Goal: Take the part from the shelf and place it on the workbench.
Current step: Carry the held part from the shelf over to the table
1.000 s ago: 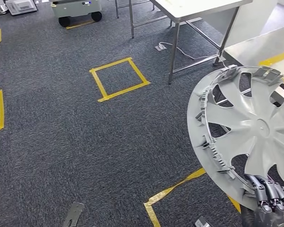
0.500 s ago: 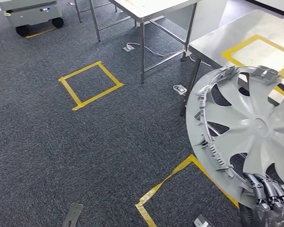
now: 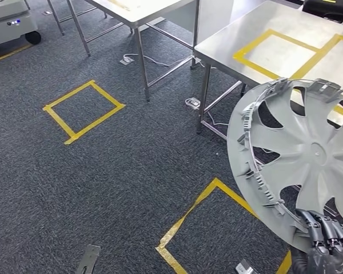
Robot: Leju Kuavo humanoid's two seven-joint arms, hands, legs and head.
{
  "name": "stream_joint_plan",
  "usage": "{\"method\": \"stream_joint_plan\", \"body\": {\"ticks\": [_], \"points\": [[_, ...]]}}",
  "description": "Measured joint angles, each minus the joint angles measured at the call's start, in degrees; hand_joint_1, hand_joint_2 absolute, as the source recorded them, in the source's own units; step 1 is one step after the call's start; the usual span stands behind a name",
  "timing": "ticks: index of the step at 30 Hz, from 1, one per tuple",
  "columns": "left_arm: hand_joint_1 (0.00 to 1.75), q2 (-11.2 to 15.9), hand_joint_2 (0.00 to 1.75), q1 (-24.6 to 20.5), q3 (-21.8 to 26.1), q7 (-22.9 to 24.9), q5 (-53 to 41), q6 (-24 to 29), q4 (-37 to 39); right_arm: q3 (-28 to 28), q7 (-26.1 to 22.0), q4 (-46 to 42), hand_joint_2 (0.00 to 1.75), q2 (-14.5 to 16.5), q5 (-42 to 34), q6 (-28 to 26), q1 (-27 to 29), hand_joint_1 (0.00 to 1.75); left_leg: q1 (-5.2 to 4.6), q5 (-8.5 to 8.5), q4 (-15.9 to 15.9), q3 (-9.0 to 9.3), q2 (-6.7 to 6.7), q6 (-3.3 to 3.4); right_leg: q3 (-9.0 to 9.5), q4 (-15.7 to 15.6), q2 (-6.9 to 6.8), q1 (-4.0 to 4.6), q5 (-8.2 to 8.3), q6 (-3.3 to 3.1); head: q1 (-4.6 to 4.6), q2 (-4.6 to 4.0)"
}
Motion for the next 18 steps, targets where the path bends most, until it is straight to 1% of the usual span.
{"method": "stream_joint_plan", "body": {"ticks": [1, 2, 3, 4, 5, 6, 7, 8, 9, 10, 11, 12, 13, 14, 15, 16, 17, 18], "points": [[0.0, 0.0, 1.75, -0.1, 0.0, 0.0, 0.0, 0.0, 0.0, 0.0, 0.0, 0.0, 1.75, 0.0, 0.0, 0.0, 0.0, 1.75, 0.11, -0.48, 0.4, -0.11, -0.64, -0.34, 0.0, -0.2, 0.61, -0.12, 0.16, -0.33, -0.08, 0.0], [0.0, 0.0, 1.75, -0.1, 0.0, 0.0, 0.0, 0.0, 0.0, 0.1, 0.1, 0.0, 1.75, 0.0, 0.0, 0.0, 0.0, 1.75, 0.2, -1.54, 1.9, -0.7, -1.77, -0.65, 0.05, -0.3, 1.21, -0.32, 0.32, -0.64, -0.2, 0.0], [0.0, 0.0, 1.75, -0.1, 0.0, 0.0, 0.0, 0.0, 0.0, 0.1, 0.1, 0.0, 1.75, 0.0, 0.0, 0.0, 0.0, 1.75, 0.29, -3.13, 4.6, -1.94, -3.2, -0.9, 0.1, -0.4, 1.81, -0.52, 0.43, -0.89, -0.37, 0.0], [0.0, 0.0, 1.75, -0.1, 0.0, -0.1, 0.0, 0.0, 0.0, 0.1, 0.2, 0.0, 1.75, 0.0, 0.0, 0.0, 0.0, 1.75, 0.31, -4.97, 8.3, -3.74, -4.44, -1.03, 0.07, -0.5, 2.41, -0.57, 0.46, -1.05, -0.52, 0.0], [0.0, 0.0, 1.75, 0.1, 0.0, -0.1, 0.0, 0.0, 0.0, 0.1, 0.2, 0.0, 1.75, 0.0, 0.0, 0.0, -0.1, 1.75, 0.33, -6.53, 12.2, -5.74, -5.01, -1.11, 0.03, -0.5, 3.12, -0.61, 0.46, -1.16, -0.61, 0.0], [0.0, 0.0, 1.75, 0.2, 0.0, -0.1, 0.0, 0.0, 0.0, 0.1, 0.2, 0.0, 1.75, 0.0, 0.0, 0.0, -0.1, 1.75, 0.34, -7.22, 15.0, -7.32, -5.24, -1.14, 0.03, -0.5, 3.87, -0.62, 0.46, -1.21, -0.66, 0.0], [0.0, 0.0, 1.75, 0.2, 0.0, -0.1, 0.0, 0.0, 0.0, 0.1, 0.2, 0.0, 1.75, 0.0, 0.0, 0.0, -0.1, 1.75, 0.36, -6.8, 16.0, -8.08, -5.35, -1.14, 0.04, -0.4, 4.65, -0.64, 0.46, -1.22, -0.67, 0.0], [0.0, 0.0, 1.75, 0.3, 0.0, -0.1, 0.0, 0.0, 0.0, 0.1, 0.2, 0.0, 1.75, 0.0, 0.0, 0.0, -0.1, 1.75, 0.4, -5.24, 14.8, -7.74, -5.48, -1.11, 0.08, -0.4, 5.48, -0.69, 0.49, -1.16, -0.68, 0.0], [0.0, 0.0, 1.75, 0.3, 0.0, -0.1, 0.0, 0.0, 0.0, 0.1, 0.2, 0.0, 1.75, 0.0, 0.0, 0.0, -0.1, 1.75, 0.51, -3.03, 11.6, -6.4, -5.9, -1.1, 0.14, -0.4, 6.29, -0.77, 0.51, -1.05, -0.69, 0.0], [0.0, 0.0, 1.75, 0.2, 0.0, -0.1, 0.0, 0.0, 0.0, 0.1, 0.2, 0.0, 1.75, 0.0, 0.0, 0.0, -0.1, 1.75, 0.74, -0.95, 7.7, -4.67, -7.12, -1.16, 0.12, -0.4, 7.04, -0.82, 0.54, -0.84, -0.73, 0.0], [0.0, 0.0, 1.75, 0.2, 0.0, -0.1, 0.0, 0.0, 0.0, 0.1, 0.2, 0.0, 1.75, 0.0, 0.0, 0.0, -0.1, 1.75, 1.04, 0.44, 4.0, -3.06, -8.55, -1.2, -0.03, -0.2, 7.79, -0.79, 0.54, -0.53, -0.77, 0.0], [0.0, 0.0, 1.75, 0.2, 0.0, -0.1, 0.0, 0.0, 0.0, 0.2, 0.2, 0.0, 1.75, 0.0, 0.0, 0.0, -0.1, 1.75, 1.25, 1.08, 1.7, -2.04, -9.73, -1.17, -0.26, -0.2, 8.43, -0.78, 0.6, -0.14, -0.78, 0.0], [0.0, 0.0, 1.75, 0.2, 0.0, -0.1, 0.0, 0.0, 0.0, 0.2, 0.2, 0.0, 1.75, 0.0, 0.0, 0.0, -0.1, 1.75, 1.34, 1.1, 0.6, -1.62, -10.51, -1.03, -0.51, -0.1, 9.03, -0.79, 0.7, 0.27, -0.82, 0.0], [0.0, 0.0, 1.75, 0.1, 0.0, -0.1, 0.0, -0.1, 0.0, 0.2, 0.2, 0.0, 1.75, 0.0, 0.0, 0.0, -0.1, 1.75, 1.28, 1.02, 0.3, -1.57, -10.31, -0.72, -0.82, -0.2, 9.65, -0.87, 0.86, 0.69, -0.82, 0.0], [0.0, 0.0, 1.75, 0.1, 0.0, -0.1, 0.0, -0.1, 0.0, 0.2, 0.2, 0.0, 1.75, 0.0, 0.0, 0.0, 0.0, 1.75, 1.23, 1.12, 0.3, -1.57, -9.66, -0.33, -1.06, -0.4, 10.02, -1.0, 1.01, 1.05, -0.8, 0.0], [0.0, 0.0, 1.75, 0.1, 0.0, -0.1, 0.0, -0.1, 0.0, 0.1, 0.2, 0.0, 1.75, 0.0, 0.0, 0.0, 0.1, 1.75, 1.21, 1.21, 0.2, -1.53, -9.05, 0.1, -1.38, -0.2, 9.34, -0.98, 0.81, 1.32, -0.76, 0.0], [0.0, 0.0, 1.75, 0.0, 0.0, -0.1, 0.0, -0.1, 0.0, 0.1, 0.2, 0.0, 1.75, 0.0, 0.0, 0.0, 0.2, 1.75, 1.2, 1.28, 0.1, -1.48, -8.35, 0.54, -2.1, 1.0, 7.91, -0.91, -0.01, 1.53, -0.57, 0.0], [0.0, 0.0, 1.75, 0.0, 0.0, -0.1, 0.0, -0.1, 0.0, 0.2, 0.2, 0.0, 1.75, 0.0, 0.0, 0.0, 0.1, 1.75, 1.16, 1.29, 0.0, -1.45, -7.63, 0.92, -3.26, 3.4, 6.11, -0.82, -1.5, 1.66, -0.4, 0.0]]}}
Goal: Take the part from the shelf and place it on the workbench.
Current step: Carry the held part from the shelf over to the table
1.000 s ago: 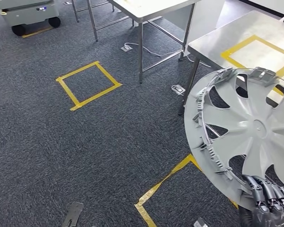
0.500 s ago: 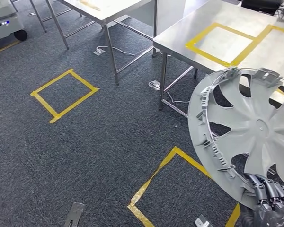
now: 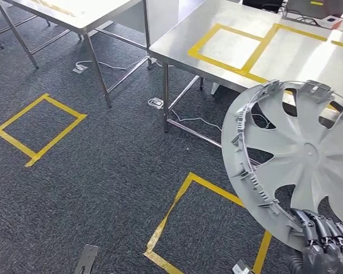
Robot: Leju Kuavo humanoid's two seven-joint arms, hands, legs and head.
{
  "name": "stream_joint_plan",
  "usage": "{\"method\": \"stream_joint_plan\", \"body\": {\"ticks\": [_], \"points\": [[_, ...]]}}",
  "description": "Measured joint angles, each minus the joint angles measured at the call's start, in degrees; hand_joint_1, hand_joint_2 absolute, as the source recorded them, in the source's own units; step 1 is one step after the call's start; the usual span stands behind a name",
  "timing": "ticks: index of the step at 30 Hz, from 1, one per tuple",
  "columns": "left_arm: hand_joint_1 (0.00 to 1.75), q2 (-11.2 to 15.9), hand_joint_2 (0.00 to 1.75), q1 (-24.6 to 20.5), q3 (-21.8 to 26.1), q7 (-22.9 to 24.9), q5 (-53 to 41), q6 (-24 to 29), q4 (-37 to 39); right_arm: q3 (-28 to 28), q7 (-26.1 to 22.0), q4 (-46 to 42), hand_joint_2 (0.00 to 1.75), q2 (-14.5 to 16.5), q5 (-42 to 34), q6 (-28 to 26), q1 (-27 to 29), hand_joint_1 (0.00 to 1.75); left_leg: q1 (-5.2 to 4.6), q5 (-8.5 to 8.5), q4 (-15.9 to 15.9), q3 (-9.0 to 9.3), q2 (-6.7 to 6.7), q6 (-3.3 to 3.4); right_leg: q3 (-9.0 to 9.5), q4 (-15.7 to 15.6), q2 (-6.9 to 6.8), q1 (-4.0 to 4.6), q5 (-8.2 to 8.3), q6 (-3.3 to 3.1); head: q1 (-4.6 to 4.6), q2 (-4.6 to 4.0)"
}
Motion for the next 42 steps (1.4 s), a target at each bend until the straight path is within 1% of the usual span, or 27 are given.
{"method": "stream_joint_plan", "body": {"ticks": [1, 2, 3, 4, 5, 6, 8, 10, 13, 15, 17, 18, 19, 20, 21, 23, 25, 29, 31, 33, 34, 35, 36, 38, 39, 40, 42], "points": [[0.0, 0.0, 1.75, 0.1, 0.0, 0.0, 0.0, 0.0, 0.0, 0.0, 0.0, 0.0, 1.75, 0.0, 0.0, 0.0, -0.1, 1.75, -0.16, -0.05, 0.0, 0.01, 0.69, 0.27, -1.65, 3.6, -1.85, 0.1, -1.95, 0.1, 0.17, 0.0], [0.0, 0.0, 1.75, 0.2, 0.0, 0.0, 0.0, 0.0, 0.0, 0.0, 0.0, 0.0, 1.75, 0.0, 0.0, 0.0, -0.2, 1.75, -0.3, -0.11, 0.0, 0.02, 1.46, 0.45, -3.56, 7.6, -2.79, 0.09, -3.89, 0.19, 0.29, 0.0], [0.0, 0.1, 1.75, 0.3, 0.0, 0.0, 0.0, 0.0, 0.0, 0.0, 0.0, 0.0, 1.75, 0.0, 0.0, 0.0, -0.2, 1.75, -0.41, -0.16, 0.0, 0.04, 2.23, 0.52, -5.09, 10.9, -3.15, 0.08, -5.13, 0.26, 0.28, 0.0], [0.0, 0.1, 1.75, 0.3, 0.0, 0.0, 0.0, 0.0, 0.0, 0.0, 0.0, 0.0, 1.75, 0.0, 0.0, 0.0, -0.2, 1.75, -0.47, -0.21, 0.0, 0.09, 2.96, 0.55, -5.75, 12.5, -3.31, 0.07, -5.36, 0.31, 0.29, 0.0], [0.0, 0.1, 1.75, 0.3, 0.0, 0.0, 0.0, -0.1, 0.0, 0.0, 0.0, 0.0, 1.75, 0.0, 0.0, 0.0, -0.2, 1.75, -0.51, -0.3, 0.0, 0.18, 3.62, 0.54, -5.26, 11.8, -3.45, 0.07, -4.54, 0.32, 0.29, 0.0], [0.0, 0.1, 1.75, 0.3, 0.0, 0.0, 0.0, -0.2, 0.0, 0.0, 0.0, 0.0, 1.75, 0.0, 0.0, 0.0, -0.2, 1.75, -0.52, -0.42, 0.0, 0.35, 4.21, 0.46, -3.56, 8.8, -3.83, 0.08, -2.89, 0.28, 0.29, 0.0], [0.0, 0.0, 1.75, 0.2, 0.0, 0.0, 0.1, -0.6, 0.0, 0.0, 0.0, 0.0, 1.75, 0.0, 0.0, 0.0, -0.3, 1.75, -0.72, -0.76, 0.1, 0.8, 5.18, 0.02, 1.0, 0.9, -5.81, 0.17, 0.26, 0.07, 0.3, 0.0], [0.0, 0.0, 1.75, 0.2, 0.0, 0.0, 0.1, -0.8, 0.0, 0.0, -0.1, 0.1, 1.75, 0.0, 0.0, 0.0, -0.4, 1.75, -0.98, -0.99, 0.1, 1.14, 5.95, -0.56, 3.28, -3.0, -6.85, 0.35, 1.38, -0.39, 0.22, 0.0], [0.0, 0.0, 1.75, 0.0, 0.0, 0.0, 0.1, -0.9, 0.0, 0.0, -0.2, 0.1, 1.75, 0.0, 0.0, 0.0, -0.3, 1.75, -0.83, -1.2, 0.0, 1.48, 6.73, -1.51, 3.2, -3.4, -5.32, 0.48, 1.61, -1.4, 0.17, 0.0], [0.0, 0.0, 1.75, -0.1, 0.0, 0.0, 0.2, -0.9, 0.0, 0.0, -0.2, 0.1, 1.75, 0.0, 0.0, 0.0, -0.3, 1.75, -0.68, -3.1, 2.5, 0.46, 5.2, -2.12, 3.3, -3.7, -4.28, 0.19, 1.89, -2.08, -0.1, 0.0], [0.0, 0.0, 1.75, 0.0, 0.0, 0.0, 0.2, -0.9, 0.0, 0.0, -0.2, 0.1, 1.75, 0.0, 0.0, 0.0, -0.4, 1.75, -0.62, -6.59, 9.5, -2.99, 3.09, -2.39, 3.28, -3.8, -3.34, 0.02, 1.99, -2.46, -0.44, 0.0], [0.0, 0.0, 1.75, 0.1, 0.0, 0.0, 0.2, -0.9, 0.0, 0.0, -0.2, 0.2, 1.75, 0.0, 0.0, 0.0, -0.4, 1.75, -0.62, -7.88, 13.2, -4.96, 2.6, -2.45, 3.25, -3.8, -2.82, 0.02, 2.0, -2.56, -0.55, 0.0], [0.0, 0.0, 1.75, 0.2, 0.0, 0.0, 0.2, -1.0, 0.0, 0.0, -0.3, 0.3, 1.75, 0.0, 0.0, 0.0, -0.4, 1.75, -0.63, -8.16, 15.4, -6.36, 2.38, -2.45, 3.24, -3.8, -2.34, 0.03, 2.0, -2.6, -0.58, 0.0], [0.0, 0.0, 1.75, 0.3, 0.0, 0.0, 0.2, -1.1, 0.0, 0.0, -0.4, 0.4, 1.75, 0.0, 0.0, 0.0, -0.4, 1.75, -0.63, -7.33, 15.8, -6.87, 2.28, -2.4, 3.28, -3.8, -1.91, 0.04, 1.99, -2.62, -0.61, 0.0], [0.0, 0.0, 1.75, 0.2, 0.0, 0.0, 0.2, -1.2, 0.0, 0.0, -0.6, 0.5, 1.75, 0.0, 0.0, 0.0, -0.4, 1.75, -0.63, -5.51, 13.9, -6.29, 2.23, -2.32, 3.34, -3.8, -1.49, 0.02, 1.98, -2.59, -0.63, 0.0], [0.0, 0.0, 1.75, 0.1, 0.0, 0.0, 0.1, -1.4, 0.0, 0.0, -0.8, 0.6, 1.75, 0.0, 0.0, 0.0, -0.3, 1.75, -0.57, -1.43, 6.4, -3.09, 1.87, -2.16, 3.43, -3.7, -0.92, 0.1, 1.88, -2.26, -0.67, 0.0], [0.0, 0.0, 1.75, -0.1, 0.0, -0.1, 0.1, -1.5, 0.0, 0.0, -1.0, 0.7, 1.75, 0.0, 0.0, 0.0, -0.3, 1.75, -0.53, 0.23, 1.1, -0.83, 1.31, -1.81, 3.26, -3.6, -0.55, 0.29, 1.75, -1.67, -0.67, 0.0], [0.0, 0.0, 1.75, -0.1, 0.0, -0.2, 0.0, -1.6, 0.0, 0.0, -1.4, 1.0, 1.75, 0.0, 0.0, 0.0, -0.1, 1.75, -0.55, -0.09, -0.1, -0.38, 1.24, -0.26, 2.69, -3.3, -0.89, 0.18, 1.03, -0.48, -0.45, 0.0], [0.0, -0.1, 1.75, -0.1, 0.0, -0.2, 0.0, -1.6, 0.0, 0.0, -1.4, 1.1, 1.75, 0.0, 0.0, 0.0, -0.1, 1.75, -0.47, -0.46, -0.2, 0.08, 1.4, 0.49, 0.5, 1.4, -2.18, 0.18, -1.25, -0.14, 0.0, 0.0], [0.0, -0.1, 1.75, 0.1, 0.0, -0.3, 0.0, -1.6, 0.0, 0.0, -1.5, 1.4, 1.75, 0.0, 0.0, 0.0, -0.1, 1.75, -0.66, -1.16, -0.2, 0.64, 1.63, 0.85, -3.81, 9.3, -3.07, 0.17, -4.22, 0.02, 0.3, 0.0], [0.0, -0.1, 1.75, 0.2, 0.0, -0.3, 0.0, -1.6, 0.0, 0.0, -1.6, 1.5, 1.75, 0.0, 0.0, 0.0, -0.1, 1.75, -0.75, -1.54, -0.2, 1.06, 1.78, 0.89, -5.56, 12.1, -3.21, 0.18, -4.75, 0.05, 0.29, 0.0], [0.0, -0.1, 1.75, 0.3, 0.0, -0.3, 0.0, -1.6, 0.0, -0.1, -1.6, 1.6, 1.75, 0.0, 0.0, 0.0, -0.1, 1.75, -0.81, -1.94, -0.2, 1.6, 1.9, 0.87, -6.32, 12.9, -3.27, 0.18, -4.06, 0.02, 0.29, 0.0], [0.0, -0.1, 1.75, 0.3, 0.0, -0.3, 0.0, -1.6, 0.0, -0.1, -1.7, 1.8, 1.75, 0.0, 0.0, 0.0, 0.0, 1.75, -0.84, -2.38, -0.2, 2.28, 2.0, 0.81, -5.93, 11.4, -3.3, 0.18, -2.29, -0.06, 0.29, 0.0], [0.0, -0.1, 1.75, 0.4, 0.0, -0.3, -0.1, -1.6, 0.0, -0.2, -1.7, 2.0, 1.75, 0.0, 0.0, 0.0, 0.2, 1.75, -0.85, -3.46, -0.2, 3.76, 2.11, 0.57, -2.63, 3.8, -3.72, 0.22, 2.19, -0.31, 0.33, 0.0], [0.0, -0.1, 1.75, 0.4, 0.0, -0.3, -0.1, -1.6, 0.0, -0.2, -1.7, 2.1, 1.75, 0.0, 0.0, 0.0, 0.2, 1.75, -0.93, -4.05, -0.2, 4.3, 2.14, 0.31, -0.96, 0.5, -4.02, 0.35, 3.24, -0.49, 0.38, 0.0], [0.0, -0.1, 1.75, 0.4, 0.0, -0.3, -0.1, -1.6, 0.0, -0.2, -1.7, 2.1, 1.75, 0.0, 0.0, 0.0, 0.2, 1.75, -0.99, -4.55, -0.2, 4.68, 2.16, 0.01, 0.16, -1.6, -4.24, 0.49, 3.48, -0.71, 0.37, -0.01], [0.0, -0.1, 1.75, 0.3, 0.0, -0.3, -0.1, -1.6, 0.0, -0.2, -1.8, 2.2, 1.75, 0.0, 0.0, 0.0, 0.2, 1.75, -0.94, -5.3, -0.5, 5.3, 2.23, -0.77, 0.91, -2.3, -4.21, 0.95, 2.3, -1.4, 0.17, -0.01]]}}
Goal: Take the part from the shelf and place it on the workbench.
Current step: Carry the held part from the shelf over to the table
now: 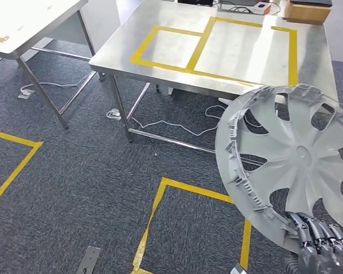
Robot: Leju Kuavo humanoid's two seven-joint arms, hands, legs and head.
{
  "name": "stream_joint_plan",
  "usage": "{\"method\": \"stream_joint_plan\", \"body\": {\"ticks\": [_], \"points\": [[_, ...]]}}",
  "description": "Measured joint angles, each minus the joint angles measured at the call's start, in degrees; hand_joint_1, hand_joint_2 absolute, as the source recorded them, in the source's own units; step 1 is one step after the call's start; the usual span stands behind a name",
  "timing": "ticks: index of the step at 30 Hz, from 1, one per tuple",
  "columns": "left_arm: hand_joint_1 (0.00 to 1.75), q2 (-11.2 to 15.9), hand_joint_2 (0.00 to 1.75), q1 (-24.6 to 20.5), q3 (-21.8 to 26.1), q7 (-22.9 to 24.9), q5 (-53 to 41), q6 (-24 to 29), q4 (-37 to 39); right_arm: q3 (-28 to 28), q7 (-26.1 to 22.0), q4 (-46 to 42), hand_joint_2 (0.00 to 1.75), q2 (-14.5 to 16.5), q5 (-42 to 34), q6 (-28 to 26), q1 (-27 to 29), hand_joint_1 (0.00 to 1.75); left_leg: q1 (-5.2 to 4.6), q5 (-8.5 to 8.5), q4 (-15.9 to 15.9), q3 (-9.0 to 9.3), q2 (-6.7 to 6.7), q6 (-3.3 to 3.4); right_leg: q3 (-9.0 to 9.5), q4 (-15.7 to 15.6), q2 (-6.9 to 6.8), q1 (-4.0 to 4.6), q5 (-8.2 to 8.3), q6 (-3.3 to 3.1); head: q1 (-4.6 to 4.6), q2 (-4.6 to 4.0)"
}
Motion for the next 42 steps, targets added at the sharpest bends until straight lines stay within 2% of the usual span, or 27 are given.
{"method": "stream_joint_plan", "body": {"ticks": [2, 4, 7, 8, 9, 11, 12, 13, 15, 17, 19, 20, 22, 24, 25, 26, 28, 29, 30, 32, 33, 34, 36, 38, 39, 40, 42], "points": [[0.0, -0.1, 1.75, -0.3, 0.0, 0.0, -0.1, 0.0, 0.0, 0.0, 0.0, 0.0, 1.75, 0.0, 0.0, 0.0, 0.2, 1.75, 0.25, -0.66, -0.2, 1.09, 0.04, -0.75, 1.33, -0.5, 0.35, -0.06, -0.96, -0.83, -0.26, 0.01], [0.0, -0.1, 1.75, -0.6, 0.0, -0.1, -0.2, 0.0, -0.1, 0.0, 0.0, 0.0, 1.75, 0.0, 0.0, 0.0, 0.2, 1.75, 0.27, -1.61, 3.7, -0.56, -0.03, -1.37, 3.61, -1.4, 0.49, -0.42, -2.17, -1.55, -0.58, 0.02], [0.0, -0.1, 1.75, -0.3, 0.0, 0.0, -0.2, 0.0, 0.0, 0.0, -0.1, 0.1, 1.75, 0.0, 0.0, 0.0, 0.2, 1.75, 0.27, -2.7, 15.4, -10.11, -0.06, -1.95, 6.47, -1.7, 0.97, -0.63, -4.57, -1.94, -0.95, 0.01], [0.0, -0.1, 1.75, 0.0, 0.0, 0.0, -0.2, 0.0, 0.0, 0.0, -0.1, 0.1, 1.75, 0.0, 0.0, 0.0, 0.3, 1.75, 0.29, -1.41, 17.2, -12.89, -0.06, -2.02, 7.54, -1.8, 1.33, -0.72, -5.52, -1.87, -0.99, 0.0], [0.0, -0.1, 1.75, 0.2, 0.0, 0.0, -0.2, 0.0, 0.0, 0.0, -0.2, 0.2, 1.75, 0.0, 0.0, 0.0, 0.3, 1.75, 0.28, 1.41, 16.6, -14.62, -0.07, -2.02, 8.87, -1.8, 1.67, -0.84, -6.57, -1.76, -1.01, 0.0], [0.0, 0.0, 1.75, 0.4, 0.0, 0.0, -0.2, 0.0, 0.0, 0.0, -0.1, 0.3, 1.75, 0.0, 0.0, 0.0, 0.4, 1.75, 0.2, 9.29, 10.5, -15.02, -0.11, -1.9, 11.72, -2.2, 2.11, -1.15, -8.84, -1.4, -1.01, 0.0], [0.0, 0.1, 1.75, 0.5, 0.0, 0.0, -0.2, 0.0, 0.0, 0.0, -0.1, 0.3, 1.75, 0.0, 0.0, 0.0, 0.4, 1.75, 0.0, 11.85, 7.6, -14.44, -0.15, -1.82, 13.05, -2.7, 2.24, -1.21, -9.85, -1.1, -1.03, 0.0], [0.0, 0.1, 1.75, 0.5, 0.0, 0.0, -0.2, 0.0, 0.0, 0.0, 0.0, 0.4, 1.75, 0.0, -0.1, 0.0, 0.4, 1.75, -0.16, 12.44, 5.1, -13.33, -0.19, -1.55, 14.14, -3.4, 2.36, -1.23, -10.59, -0.73, -1.16, 0.0], [0.0, 0.2, 1.75, 0.4, 0.0, 0.1, -0.2, 0.1, 0.1, 0.0, 0.0, 0.5, 1.75, 0.0, 0.0, 0.0, 0.3, 1.75, -0.41, 9.87, 2.5, -11.27, -0.3, -0.65, 16.19, -5.3, 2.47, -1.13, -10.68, 0.1, -1.42, 0.01], [0.0, 0.2, 1.75, 0.4, 0.0, 0.1, -0.2, 0.1, 0.1, 0.0, -0.1, 0.5, 1.75, 0.0, 0.0, 0.0, 0.3, 1.75, -0.23, 7.88, 0.1, -8.84, -0.54, 0.39, 16.59, -4.1, 2.18, -1.08, -8.78, 0.81, -1.46, 0.02], [0.0, 0.2, 1.75, 0.6, 0.0, 0.0, -0.2, 0.1, 0.1, 0.1, -0.1, 0.7, 1.75, 0.0, 0.0, 0.0, 0.1, 1.75, -0.12, 6.71, -1.7, -5.88, -0.76, 1.04, 13.01, 2.7, 1.52, -0.89, -6.53, 0.72, -1.2, 0.03], [0.0, 0.2, 1.75, 0.7, 0.0, 0.0, -0.2, 0.1, 0.1, 0.1, -0.1, 0.8, 1.75, 0.0, 0.0, 0.0, 0.0, 1.75, -0.12, 5.98, -2.6, -4.2, -0.82, 1.23, 9.93, 6.9, 1.2, -0.71, -6.72, 0.42, -1.0, 0.02], [0.0, 0.2, 1.75, 0.9, 0.0, 0.0, -0.2, 0.1, 0.1, 0.0, -0.1, 1.0, 1.75, 0.0, 0.0, 0.0, 0.0, 1.75, -0.17, 4.34, -4.1, -0.69, -0.88, 1.42, 4.08, 12.0, 1.06, -0.38, -10.59, 0.18, -0.9, 0.01], [0.0, 0.2, 1.75, 1.1, 0.0, 0.1, -0.2, 0.1, 0.1, 0.0, 0.0, 1.1, 1.75, 0.0, 0.0, 0.0, 0.1, 1.75, -0.19, 2.45, -5.6, 3.29, -1.12, 1.43, -0.05, 11.7, 1.04, -0.33, -15.24, 0.51, -0.86, 0.01], [0.0, 0.3, 1.75, 1.2, 0.0, 0.1, -0.2, 0.1, 0.1, 0.0, 0.0, 1.3, 1.75, 0.0, 0.0, 0.0, 0.2, 1.75, -0.16, 1.38, -6.3, 5.52, -1.25, 1.37, -1.45, 9.8, 1.02, -0.46, -15.47, 0.73, -0.85, 0.0], [0.0, 0.3, 1.75, 1.2, 0.0, 0.1, -0.2, 0.1, 0.1, 0.0, 0.0, 1.5, 1.75, 0.0, 0.0, 0.0, 0.3, 1.75, -0.1, 0.21, -7.0, 7.86, -1.34, 1.26, -2.46, 7.0, 0.89, -0.64, -13.0, 0.96, -0.85, 0.01], [0.0, 0.5, 1.75, 1.2, 0.0, 0.1, -0.2, 0.1, 0.1, -0.1, 0.0, 1.9, 1.75, 0.0, 0.0, 0.1, 0.4, 1.75, -0.14, -2.71, -8.1, 12.3, -1.43, 0.95, -3.47, 0.5, -0.59, -0.97, -1.4, 1.38, -0.65, 0.01], [0.0, 0.5, 1.75, 1.1, 0.1, 0.1, -0.2, 0.1, 0.1, -0.1, 0.0, 2.1, 1.75, 0.0, 0.0, 0.1, 0.4, 1.75, -0.17, -4.51, -8.8, 14.37, -1.43, 0.64, -3.22, -1.1, -1.66, -0.82, 3.36, 1.29, -0.67, 0.0], [0.0, 0.6, 1.75, 0.9, 0.1, 0.1, -0.2, 0.1, 0.0, -0.1, 0.0, 2.0, 1.75, 0.0, 0.1, 0.1, 0.4, 1.75, -0.14, -5.63, -8.9, 16.46, -1.44, 0.23, -2.62, -1.8, -2.26, -0.66, 5.76, 1.0, -0.72, 0.0], [0.0, 0.3, 1.75, -0.3, 0.1, 0.1, -0.2, 0.2, -0.2, 0.2, 0.0, 1.6, 1.75, 0.0, 0.1, 0.2, 0.2, 1.75, 0.21, -5.08, -5.3, 17.95, -1.32, -0.62, -1.26, -1.1, -1.71, -0.2, 3.53, -0.11, -0.95, 0.0], [0.0, 0.1, 1.75, -1.1, 0.1, 0.0, -0.2, 0.2, -0.2, 0.3, 0.1, 1.3, 1.75, 0.0, 0.1, 0.2, 0.1, 1.75, 0.36, -4.26, -1.7, 16.62, -1.08, -0.8, -0.75, -1.1, -0.83, -0.23, 2.26, -0.67, -0.84, -0.02], [0.0, -0.1, 1.75, -2.0, 0.1, 0.1, -0.2, 0.2, -0.2, 0.4, 0.1, 1.0, 1.75, 0.0, 0.0, 0.2, -0.1, 1.75, 0.36, -4.45, 2.3, 13.79, -0.83, -0.87, -0.34, -1.0, -0.18, -0.16, 1.25, -1.23, -0.85, -0.01], [0.0, -0.4, 1.75, -2.7, 0.0, 0.1, -0.2, 0.2, -0.2, 0.4, 0.3, 0.6, 1.75, 0.0, 0.0, 0.1, -0.1, 1.75, 0.28, -8.37, 8.8, 7.25, -0.41, -0.98, 0.49, -1.0, 1.04, -0.13, -0.04, -1.97, -1.13, -0.01], [0.0, -0.4, 1.75, -1.9, 0.0, 0.1, -0.2, 0.2, -0.2, 0.2, 0.2, 0.8, 1.75, 0.0, 0.0, 0.1, 0.4, 1.75, 0.34, -11.61, 12.7, 2.02, -0.43, -1.18, 1.3, -1.0, 2.19, -0.07, -1.23, -2.09, -1.53, 0.01], [0.0, -0.4, 1.75, -1.3, 0.0, 0.1, -0.2, 0.2, -0.2, 0.2, 0.2, 1.0, 1.75, 0.0, 0.1, 0.1, 0.7, 1.75, 0.38, -11.29, 12.9, 0.24, -0.43, -1.14, 1.81, -1.0, 2.67, -0.07, -1.82, -2.01, -1.65, 0.01], [0.0, -0.4, 1.75, -1.0, 0.0, 0.1, -0.2, 0.2, -0.2, 0.1, 0.3, 1.1, 1.75, 0.0, 0.1, 0.2, 0.9, 1.75, 0.39, -9.37, 11.5, -0.89, -0.42, -1.04, 2.52, -0.9, 3.05, -0.08, -2.53, -1.9, -1.76, 0.01], [0.0, -0.3, 1.75, -0.7, 0.1, 0.1, -0.1, 0.2, -0.2, 0.0, 0.4, 1.3, 1.75, 0.0, 0.1, 0.2, 1.2, 1.75, 0.35, -2.82, 5.7, -1.26, -0.04, -0.86, 4.24, -0.9, 3.1, -0.14, -4.03, -1.59, -1.91, 0.01]]}}
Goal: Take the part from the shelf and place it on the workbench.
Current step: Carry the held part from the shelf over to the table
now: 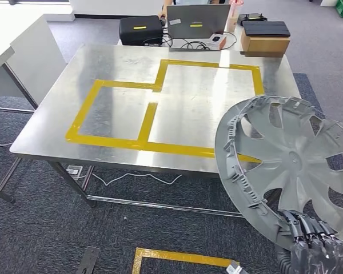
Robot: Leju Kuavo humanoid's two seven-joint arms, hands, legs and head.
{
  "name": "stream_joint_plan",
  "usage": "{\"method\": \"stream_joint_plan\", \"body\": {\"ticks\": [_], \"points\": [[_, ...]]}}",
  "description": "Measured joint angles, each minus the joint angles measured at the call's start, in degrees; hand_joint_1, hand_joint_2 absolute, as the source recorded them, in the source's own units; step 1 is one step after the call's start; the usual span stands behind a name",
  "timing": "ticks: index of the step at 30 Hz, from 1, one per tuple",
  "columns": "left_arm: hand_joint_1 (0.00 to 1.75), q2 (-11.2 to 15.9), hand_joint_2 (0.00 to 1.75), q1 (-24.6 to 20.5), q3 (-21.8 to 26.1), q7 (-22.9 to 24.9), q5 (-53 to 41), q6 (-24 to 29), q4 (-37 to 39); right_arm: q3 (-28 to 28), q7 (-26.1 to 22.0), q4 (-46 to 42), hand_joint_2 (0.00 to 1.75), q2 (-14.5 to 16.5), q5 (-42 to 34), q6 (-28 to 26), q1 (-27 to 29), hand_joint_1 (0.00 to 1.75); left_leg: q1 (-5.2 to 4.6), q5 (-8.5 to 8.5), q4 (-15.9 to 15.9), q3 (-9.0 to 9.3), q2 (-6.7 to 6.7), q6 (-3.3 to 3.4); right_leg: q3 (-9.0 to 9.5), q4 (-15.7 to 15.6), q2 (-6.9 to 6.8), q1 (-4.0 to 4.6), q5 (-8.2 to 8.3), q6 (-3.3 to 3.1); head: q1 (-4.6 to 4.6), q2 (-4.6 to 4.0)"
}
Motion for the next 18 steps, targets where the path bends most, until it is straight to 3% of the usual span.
{"method": "stream_joint_plan", "body": {"ticks": [2, 4, 6, 7, 9, 10, 11, 13, 14, 15, 16, 17, 18], "points": [[0.0, 0.0, 1.75, 0.1, 0.0, 0.0, 0.0, 0.0, 0.1, 0.0, 0.1, 0.1, 1.75, 0.0, 0.0, 0.0, 0.1, 1.75, -0.35, 3.67, -4.7, 0.48, 0.53, 0.3, 1.74, -0.2, -0.59, 0.0, -0.91, 0.63, 0.03, 0.0], [0.0, 0.0, 1.75, 0.4, 0.0, 0.0, 0.0, 0.0, 0.1, 0.0, 0.0, 0.1, 1.75, 0.0, 0.0, 0.0, 0.0, 1.75, -0.69, 3.54, -6.4, 0.9, 0.23, 0.97, 2.87, -0.8, -1.29, 0.09, -0.89, 1.47, 0.06, 0.01], [0.0, 0.0, 1.75, 0.8, 0.1, 0.0, 0.0, 0.1, 0.1, 0.1, 0.0, 0.1, 1.75, 0.0, 0.0, 0.0, -0.3, 1.75, -0.48, 3.42, -8.0, 2.49, -0.69, 1.61, 2.02, 0.9, -1.81, 0.13, 0.39, 2.18, 0.15, 0.02], [0.0, 0.1, 1.75, 1.0, 0.1, 0.0, 0.0, 0.1, 0.1, 0.2, 0.0, 0.1, 1.75, 0.0, 0.0, 0.0, -0.4, 1.75, -0.36, 3.25, -9.2, 3.82, -1.03, 1.86, 0.27, 3.7, -1.95, 0.14, 1.73, 2.35, 0.38, 0.02], [0.0, 0.1, 1.75, 1.4, 0.1, -0.1, 0.0, 0.1, 0.1, 0.2, 0.1, 0.3, 1.75, 0.0, 0.0, 0.0, -0.7, 1.75, -0.34, 2.7, -12.3, 7.6, -1.49, 2.29, -5.29, 11.1, -2.11, 0.2, 3.55, 2.2, 1.02, 0.02], [0.0, 0.2, 1.75, 1.8, 0.1, -0.1, 0.0, 0.1, 0.1, 0.1, 0.1, 0.3, 1.75, 0.0, 0.0, 0.0, -0.8, 1.75, -0.41, 2.29, -14.2, 10.04, -1.63, 2.46, -8.0, 13.8, -2.1, 0.27, 2.74, 1.99, 1.22, 0.02], [0.0, 0.2, 1.75, 2.1, 0.1, -0.1, 0.0, 0.1, 0.1, 0.1, 0.1, 0.4, 1.75, 0.0, 0.0, 0.0, -0.8, 1.75, -0.52, 1.8, -16.4, 12.89, -1.82, 2.58, -10.37, 15.1, -2.09, 0.34, 0.87, 1.83, 1.33, 0.01], [0.0, 0.4, 1.75, 2.4, 0.2, -0.1, 0.0, 0.1, 0.1, 0.1, 0.2, 0.7, 1.75, 0.0, 0.0, 0.0, -0.8, 1.75, -0.78, 0.64, -21.2, 19.51, -2.32, 2.7, -13.65, 13.3, -2.07, 0.44, -2.31, 1.66, 1.51, 0.0], [0.0, 0.4, 1.75, 2.5, 0.2, -0.1, 0.0, 0.1, 0.1, 0.1, 0.2, 0.8, 1.75, 0.0, 0.0, 0.0, -0.7, 1.75, -0.94, -0.09, -23.6, 23.12, -2.57, 2.72, -14.62, 10.4, -2.07, 0.45, -1.27, 1.59, 1.62, 0.0], [0.0, 0.5, 1.75, 2.6, 0.2, -0.1, 0.0, 0.1, 0.1, 0.0, 0.2, 1.0, 1.75, 0.0, 0.0, 0.0, -0.7, 1.75, -1.07, -1.03, -26.0, 26.66, -2.74, 2.72, -15.24, 6.4, -2.09, 0.43, 2.93, 1.49, 1.76, 0.0], [0.0, 0.5, 1.75, 2.7, 0.2, -0.1, 0.0, 0.1, 0.2, 0.0, 0.2, 1.1, 1.75, 0.0, 0.0, 0.0, -0.6, 1.75, -1.27, -2.32, -27.8, 30.03, -2.88, 2.65, -15.54, 1.8, -2.22, 0.54, 9.32, 1.33, 1.88, -0.01], [0.0, 0.6, 1.75, 2.7, 0.2, 0.0, 0.0, 0.2, 0.2, 0.0, 0.2, 1.3, 1.75, 0.0, 0.0, 0.0, -0.6, 1.75, -1.38, -3.85, -29.3, 32.76, -3.04, 2.58, -15.91, -0.6, -2.35, 0.78, 14.61, 1.01, 1.84, -0.01], [0.0, 0.7, 1.75, 2.4, 0.3, 0.0, 0.0, 0.2, 0.2, 0.0, 0.3, 1.4, 1.75, 0.0, 0.0, 0.0, -0.7, 1.75, -1.26, -5.4, -30.6, 35.2, -3.21, 2.57, -16.38, -0.8, -2.45, 1.12, 17.73, 0.75, 1.53, -0.01]]}}
